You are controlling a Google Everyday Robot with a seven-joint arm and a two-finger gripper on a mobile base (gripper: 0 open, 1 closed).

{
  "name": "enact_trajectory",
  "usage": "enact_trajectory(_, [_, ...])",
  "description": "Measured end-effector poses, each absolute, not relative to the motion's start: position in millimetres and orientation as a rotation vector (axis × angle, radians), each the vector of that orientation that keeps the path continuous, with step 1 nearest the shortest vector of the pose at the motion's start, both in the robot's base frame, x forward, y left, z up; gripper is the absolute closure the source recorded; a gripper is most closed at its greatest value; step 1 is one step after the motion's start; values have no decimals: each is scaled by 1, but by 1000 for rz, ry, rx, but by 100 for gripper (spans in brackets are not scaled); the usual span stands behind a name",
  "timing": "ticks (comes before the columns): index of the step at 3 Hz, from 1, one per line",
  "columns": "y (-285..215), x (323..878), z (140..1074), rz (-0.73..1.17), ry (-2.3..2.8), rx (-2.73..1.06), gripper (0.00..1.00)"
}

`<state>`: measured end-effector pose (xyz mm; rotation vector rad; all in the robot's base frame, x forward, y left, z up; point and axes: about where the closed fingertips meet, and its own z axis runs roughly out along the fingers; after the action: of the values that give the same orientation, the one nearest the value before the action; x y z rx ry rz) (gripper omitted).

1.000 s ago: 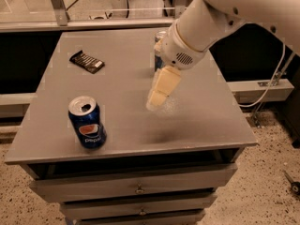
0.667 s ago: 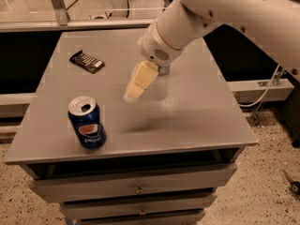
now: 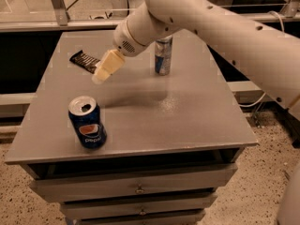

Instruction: Pick rxbar chocolate

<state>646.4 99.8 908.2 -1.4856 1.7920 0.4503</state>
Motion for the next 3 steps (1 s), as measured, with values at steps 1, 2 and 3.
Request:
enact_trajectory(1, [133,677,896,470,1815,-1438,0])
enact_trajectory(2, [166,698,877,476,1860,-1424,0])
enact_trajectory(3, [190,715,857,487,1891,-1411,0])
